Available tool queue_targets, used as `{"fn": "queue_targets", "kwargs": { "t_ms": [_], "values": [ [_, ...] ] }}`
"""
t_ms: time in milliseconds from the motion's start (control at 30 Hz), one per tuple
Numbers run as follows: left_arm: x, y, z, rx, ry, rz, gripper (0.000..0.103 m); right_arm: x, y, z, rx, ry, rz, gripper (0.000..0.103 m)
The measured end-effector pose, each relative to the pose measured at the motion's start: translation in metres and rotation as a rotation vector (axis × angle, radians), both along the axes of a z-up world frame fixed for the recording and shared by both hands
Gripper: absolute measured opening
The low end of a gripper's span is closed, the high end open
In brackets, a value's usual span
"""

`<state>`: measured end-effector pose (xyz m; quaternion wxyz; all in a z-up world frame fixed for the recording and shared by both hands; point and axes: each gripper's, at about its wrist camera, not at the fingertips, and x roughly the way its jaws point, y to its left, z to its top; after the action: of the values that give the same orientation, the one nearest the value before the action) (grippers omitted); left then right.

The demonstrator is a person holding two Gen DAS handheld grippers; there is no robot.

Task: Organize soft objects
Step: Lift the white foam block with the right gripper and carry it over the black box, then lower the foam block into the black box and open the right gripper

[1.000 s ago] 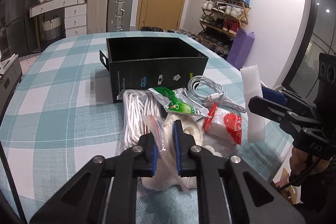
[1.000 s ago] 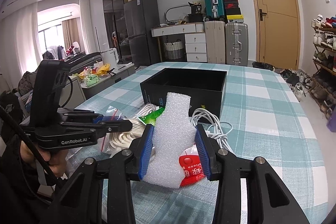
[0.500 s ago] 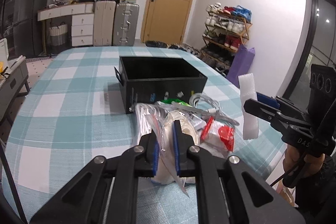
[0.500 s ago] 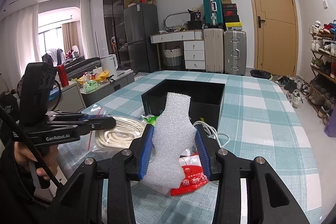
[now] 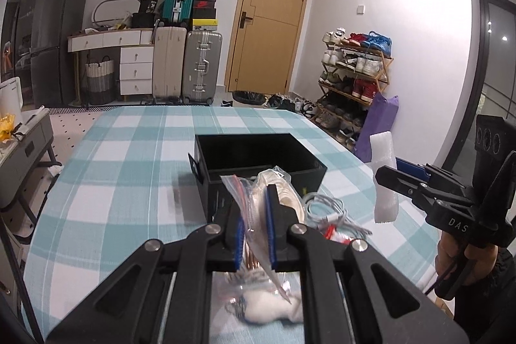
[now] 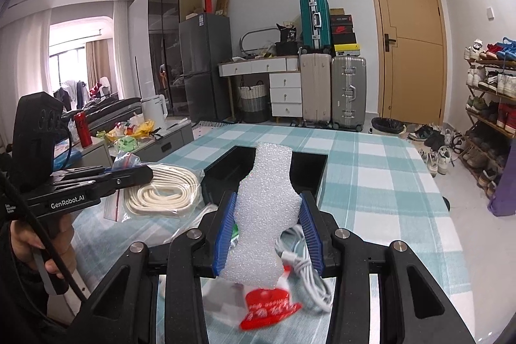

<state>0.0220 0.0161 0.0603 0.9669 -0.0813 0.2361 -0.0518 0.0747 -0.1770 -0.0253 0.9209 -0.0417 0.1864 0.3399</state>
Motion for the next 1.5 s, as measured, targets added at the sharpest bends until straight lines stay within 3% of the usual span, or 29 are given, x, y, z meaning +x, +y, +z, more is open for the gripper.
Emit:
{"fn": "queue_targets", "kwargs": {
  "t_ms": [433, 667, 1100, 1500],
  "values": [
    [0.044, 0.006, 0.020, 0.040, -0.053, 0.047, 0.009, 0.051, 0.010, 0.031, 0.034, -0.009, -0.012, 0.040],
    [0.071, 0.011, 0.017, 0.040, -0.038, 0.077, 0.009, 0.079, 0.024, 0.037, 0.027, 0.003, -0.006, 0.040],
    [0.119, 0.004, -0.007, 0.059, 0.018, 0.077, 0.009, 0.129, 0.046, 0.014, -0.019, 0.063, -0.013, 0.040],
    [0.136, 0.000, -0.026, 0.070, 0.068, 0.074, 0.009, 0.153, 0.060, -0.008, -0.062, 0.090, -0.014, 0.040]
  ]
}}
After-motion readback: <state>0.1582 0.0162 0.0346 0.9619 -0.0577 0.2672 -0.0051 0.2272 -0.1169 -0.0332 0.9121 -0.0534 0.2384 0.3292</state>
